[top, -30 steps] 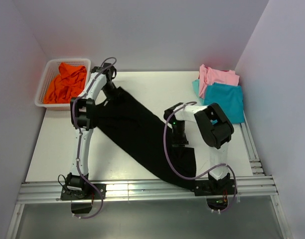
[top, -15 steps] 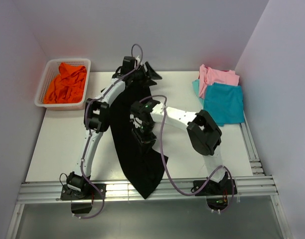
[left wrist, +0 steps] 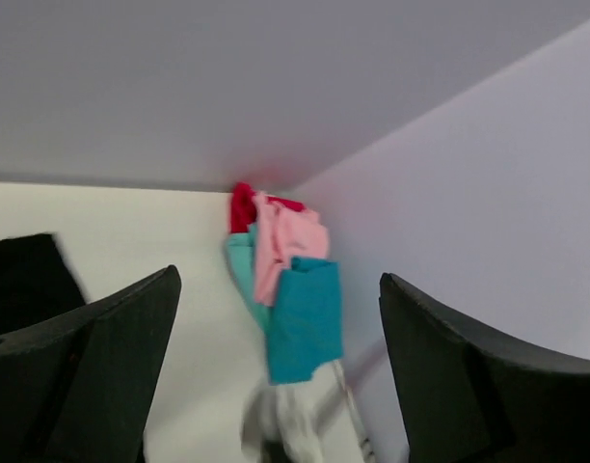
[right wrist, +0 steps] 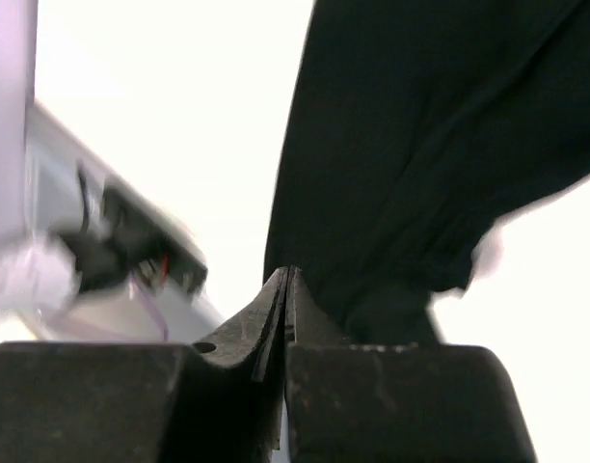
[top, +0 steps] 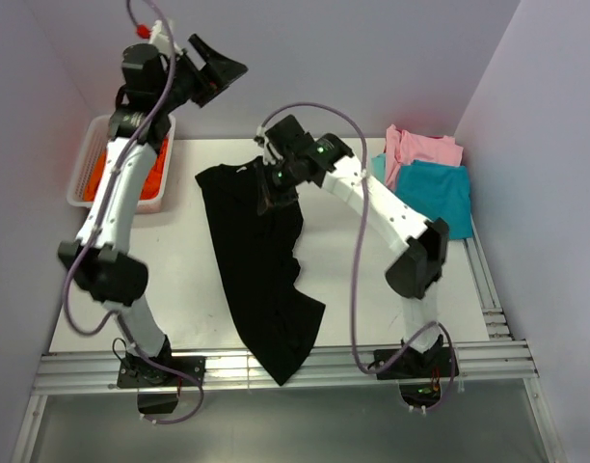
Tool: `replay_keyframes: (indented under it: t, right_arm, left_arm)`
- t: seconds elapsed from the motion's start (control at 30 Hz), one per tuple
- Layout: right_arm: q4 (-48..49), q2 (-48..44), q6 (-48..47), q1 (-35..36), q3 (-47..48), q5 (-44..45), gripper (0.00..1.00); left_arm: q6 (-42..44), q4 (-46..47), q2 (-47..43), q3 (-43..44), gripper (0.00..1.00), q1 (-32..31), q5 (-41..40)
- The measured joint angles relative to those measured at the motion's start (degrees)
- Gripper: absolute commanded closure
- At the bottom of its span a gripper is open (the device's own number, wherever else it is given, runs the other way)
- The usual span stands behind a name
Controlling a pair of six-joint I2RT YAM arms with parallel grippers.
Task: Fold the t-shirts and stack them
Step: Rotate the tshirt 90 degrees
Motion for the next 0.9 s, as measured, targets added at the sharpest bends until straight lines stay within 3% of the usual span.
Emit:
replay_keyframes:
  t: [0.2,0.43,0.7,0.9]
  right_arm:
    - [4.1,19.0,1.0,-8.0,11.6,-0.9,1.00]
    - [9.0,32.1,3.7,-13.4,12.1,-1.7,1.00]
    - [15.5,38.5,8.8,-14.1,17.7,-2.7,1.00]
    - [16.6,39.5,14.5,-17.2,17.2,-0.5,1.00]
  left_arm:
    - [5.0,-11.2,-15.8,-18.3,0.26,-0.9,-12.0]
    - [3.9,-23.0,-25.6,-38.7,0.27,-1.2,-17.9]
    - [2.3,-31.5,-37.4,-40.7,0.28,-1.5,-22.0]
    - [2.1,-36.0,-40.2,-39.9,0.28,-1.6,-24.1]
